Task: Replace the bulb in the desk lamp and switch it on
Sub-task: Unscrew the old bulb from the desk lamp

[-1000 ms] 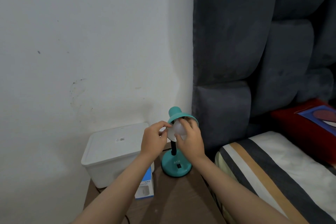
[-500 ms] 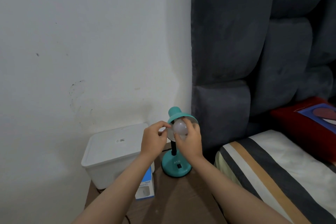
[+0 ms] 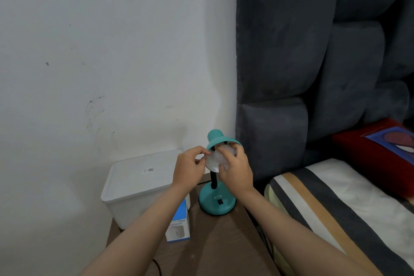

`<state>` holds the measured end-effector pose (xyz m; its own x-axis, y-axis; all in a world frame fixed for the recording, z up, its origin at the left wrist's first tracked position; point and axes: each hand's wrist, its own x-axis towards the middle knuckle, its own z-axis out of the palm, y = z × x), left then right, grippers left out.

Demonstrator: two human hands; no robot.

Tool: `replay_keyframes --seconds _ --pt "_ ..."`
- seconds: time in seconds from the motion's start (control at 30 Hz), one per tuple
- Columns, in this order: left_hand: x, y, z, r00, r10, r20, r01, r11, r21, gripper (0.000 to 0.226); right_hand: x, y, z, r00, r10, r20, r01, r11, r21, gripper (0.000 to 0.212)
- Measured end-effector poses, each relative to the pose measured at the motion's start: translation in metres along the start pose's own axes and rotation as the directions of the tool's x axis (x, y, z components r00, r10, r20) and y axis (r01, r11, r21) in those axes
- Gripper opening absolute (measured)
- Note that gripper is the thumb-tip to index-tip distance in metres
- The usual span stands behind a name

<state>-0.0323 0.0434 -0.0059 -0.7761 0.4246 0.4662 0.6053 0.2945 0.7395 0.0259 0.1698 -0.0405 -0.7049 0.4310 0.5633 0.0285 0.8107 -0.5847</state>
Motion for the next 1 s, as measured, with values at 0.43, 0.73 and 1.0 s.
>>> replay_keyframes --seconds 0.43,0.73,1.0 --pt "0.002 0.0 0.0 1.0 -0.013 0.009 0.012 1.0 0.022 0.023 0.001 0.009 -0.004 0.987 -0.135 0.089 0.15 0.969 -0.195 0.054" --pt "0.003 -0.002 0.003 0.999 -0.031 -0.025 0.031 0.999 0.015 0.022 -0.01 0.017 -0.009 0.997 -0.057 -0.048 0.062 0.993 0.1 0.05" --pt "-0.004 -0.004 0.003 0.999 -0.042 -0.012 0.042 0.999 -0.012 0.023 -0.03 0.015 -0.016 0.992 -0.059 -0.112 0.081 0.977 0.2 0.054"
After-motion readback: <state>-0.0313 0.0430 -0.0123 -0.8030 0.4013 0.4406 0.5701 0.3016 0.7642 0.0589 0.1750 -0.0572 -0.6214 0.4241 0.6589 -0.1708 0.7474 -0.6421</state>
